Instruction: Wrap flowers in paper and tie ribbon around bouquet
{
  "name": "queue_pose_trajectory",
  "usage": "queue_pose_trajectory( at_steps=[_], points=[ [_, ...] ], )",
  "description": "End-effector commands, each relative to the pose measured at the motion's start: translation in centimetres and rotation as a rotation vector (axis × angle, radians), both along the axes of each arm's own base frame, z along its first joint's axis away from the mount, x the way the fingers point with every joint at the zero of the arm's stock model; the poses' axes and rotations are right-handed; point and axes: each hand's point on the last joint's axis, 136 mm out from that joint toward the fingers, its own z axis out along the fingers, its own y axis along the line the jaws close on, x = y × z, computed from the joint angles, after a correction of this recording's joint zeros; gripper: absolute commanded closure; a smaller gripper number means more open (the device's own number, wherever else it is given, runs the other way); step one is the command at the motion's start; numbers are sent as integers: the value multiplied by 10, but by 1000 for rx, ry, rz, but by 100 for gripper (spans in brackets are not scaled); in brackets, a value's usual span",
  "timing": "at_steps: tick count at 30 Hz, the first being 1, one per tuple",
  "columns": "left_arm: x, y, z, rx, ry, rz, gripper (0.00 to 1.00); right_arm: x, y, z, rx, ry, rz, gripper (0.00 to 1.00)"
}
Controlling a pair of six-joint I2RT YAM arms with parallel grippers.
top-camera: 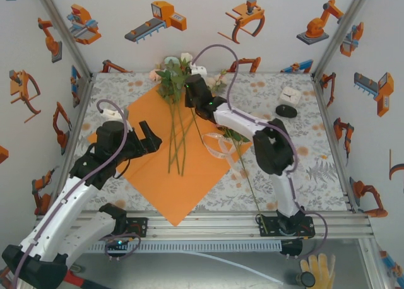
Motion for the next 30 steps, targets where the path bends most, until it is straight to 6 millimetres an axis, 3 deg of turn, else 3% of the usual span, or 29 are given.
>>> queue_pose_trajectory(
  at_steps=[1, 3, 5, 9, 12, 14, 17, 21, 24, 28, 30],
  points=[
    [-4, 10, 7, 13, -10, 33, 3, 31, 18, 17, 91, -88, -64, 100],
    [-5, 13, 7, 22, -10, 40, 3, 37, 32, -6, 83, -63, -47, 98],
    [-6, 15, 7, 29, -10, 43, 3, 40, 40, -23, 58, -30, -25, 91],
    [-6, 17, 7, 30, -14, 49, 3, 32, 41, -34, 28, 0, 18, 73],
    [-5, 16, 6, 20, -15, 49, 3, 16, 46, -29, 53, 22, 93, 66],
    [-5, 14, 7, 10, -13, 43, 3, 7, 39, -22, 53, 28, 94, 64],
    [-5, 11, 7, -4, -10, 33, 3, -11, 24, 10, 55, 8, 104, 61],
    [-6, 5, 6, -15, -7, 2, 3, -44, -8, 69, 10, -38, 133, 54],
    [-9, -14, 13, -36, -37, -120, 3, -75, -51, 85, -64, -19, 110, 53],
    [-18, -50, 26, -105, -77, -327, 3, -123, -123, 61, -148, 138, 72, 53],
    [-24, -64, 28, -124, -77, -406, 3, -153, -152, 36, -174, 261, 69, 54]
  ],
)
